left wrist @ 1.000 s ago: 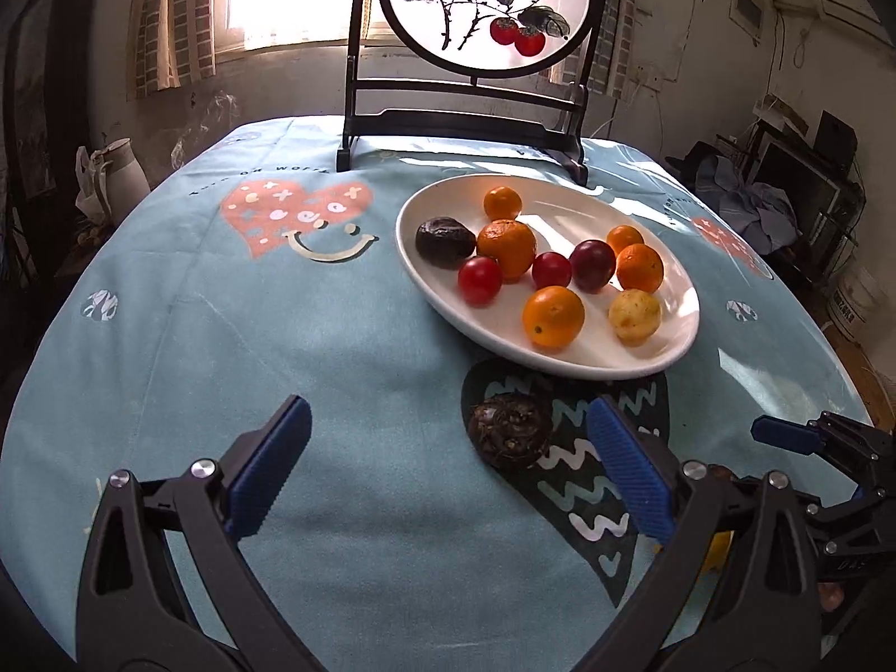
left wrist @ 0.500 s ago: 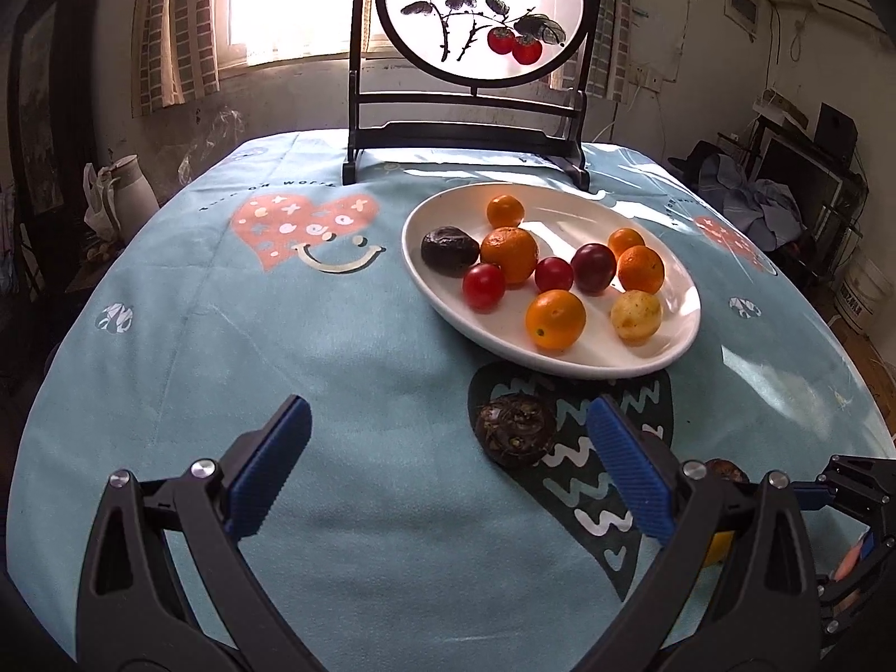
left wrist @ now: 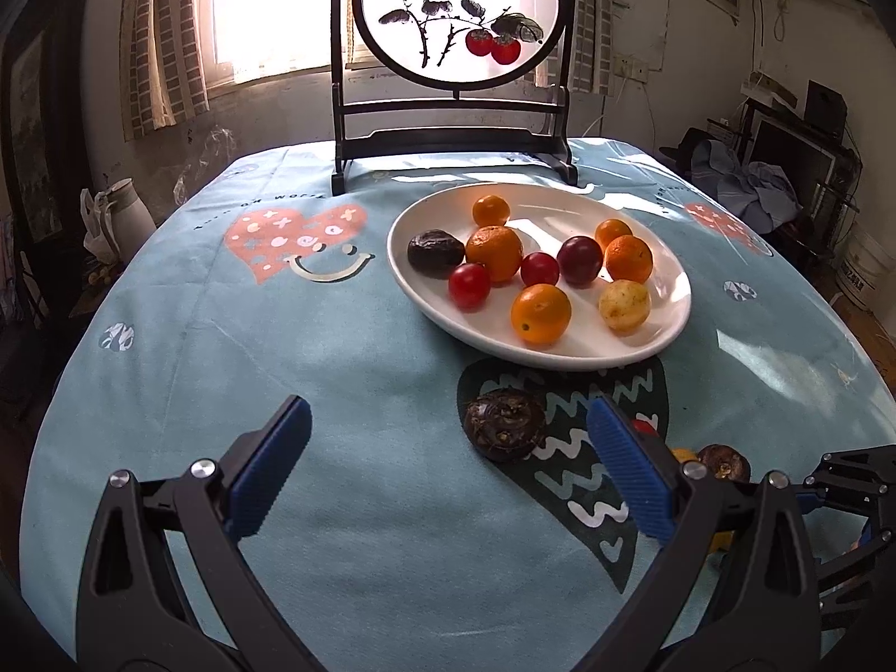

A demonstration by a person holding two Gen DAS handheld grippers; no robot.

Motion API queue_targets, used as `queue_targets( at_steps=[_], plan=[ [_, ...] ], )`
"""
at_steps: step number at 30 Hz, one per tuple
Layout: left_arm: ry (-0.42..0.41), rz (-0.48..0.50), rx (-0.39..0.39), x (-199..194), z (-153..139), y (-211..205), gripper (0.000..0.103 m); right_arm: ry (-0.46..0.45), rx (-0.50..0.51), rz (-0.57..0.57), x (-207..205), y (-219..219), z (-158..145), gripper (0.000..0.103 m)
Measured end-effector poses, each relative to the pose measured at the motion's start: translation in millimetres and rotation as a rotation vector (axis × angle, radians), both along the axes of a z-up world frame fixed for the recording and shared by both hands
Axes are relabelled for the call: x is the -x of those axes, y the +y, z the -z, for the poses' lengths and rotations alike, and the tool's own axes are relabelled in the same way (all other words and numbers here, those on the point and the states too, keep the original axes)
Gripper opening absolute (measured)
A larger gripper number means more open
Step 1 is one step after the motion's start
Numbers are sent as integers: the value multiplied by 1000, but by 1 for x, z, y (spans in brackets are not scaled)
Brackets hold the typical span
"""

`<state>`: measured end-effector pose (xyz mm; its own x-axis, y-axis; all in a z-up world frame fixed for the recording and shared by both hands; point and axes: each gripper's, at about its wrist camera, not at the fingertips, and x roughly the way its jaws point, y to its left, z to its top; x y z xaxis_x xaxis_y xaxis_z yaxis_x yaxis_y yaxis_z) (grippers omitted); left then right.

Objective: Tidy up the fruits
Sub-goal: 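Move both open tools back toward the remaining fruits, then grasp a yellow plum with the right tool while the left tool grasps a large yellow fruit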

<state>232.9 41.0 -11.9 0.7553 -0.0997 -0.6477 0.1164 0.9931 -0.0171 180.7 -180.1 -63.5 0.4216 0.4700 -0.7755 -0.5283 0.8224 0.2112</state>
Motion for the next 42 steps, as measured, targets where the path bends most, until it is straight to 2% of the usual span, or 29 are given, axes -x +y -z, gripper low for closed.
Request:
queue_targets(
  at_steps=[5, 7, 12, 15, 17, 19, 20, 29, 32, 36, 40, 42],
  plan=[
    [-4, 22, -6, 3, -1, -4, 101, 4, -1, -4, 0, 3, 1, 30],
    [7, 60, 17, 5, -1, -4, 101, 10, -30, 8, -2, -2, 0, 29],
    [71, 307, 105, 18, 1, -21, 99, -12, -110, 45, 0, -21, -11, 28],
    [81, 430, 67, 31, 8, -44, 84, -35, -172, 105, -1, -39, -18, 28],
    [111, 492, 33, 36, 17, -60, 62, -25, -200, 142, -3, -50, -17, 28],
    [144, 529, 6, 38, 26, -71, 52, -10, -216, 156, -4, -55, -16, 28],
    [147, 543, 7, 39, 28, -74, 52, -9, -215, 157, -4, -55, -16, 28],
    [181, 592, 6, 40, 35, -90, 52, -14, -210, 141, -1, -51, -17, 28],
    [175, 578, -20, 39, 39, -95, 52, -19, -209, 143, 0, -51, -17, 28],
    [191, 553, -13, 33, 42, -94, 51, -23, -205, 141, 1, -51, -17, 28],
    [218, 521, -18, 26, 47, -93, 41, -21, -200, 144, 1, -51, -16, 28],
    [229, 516, 10, 24, 47, -89, 41, -23, -197, 147, 0, -51, -16, 28]
  ],
)
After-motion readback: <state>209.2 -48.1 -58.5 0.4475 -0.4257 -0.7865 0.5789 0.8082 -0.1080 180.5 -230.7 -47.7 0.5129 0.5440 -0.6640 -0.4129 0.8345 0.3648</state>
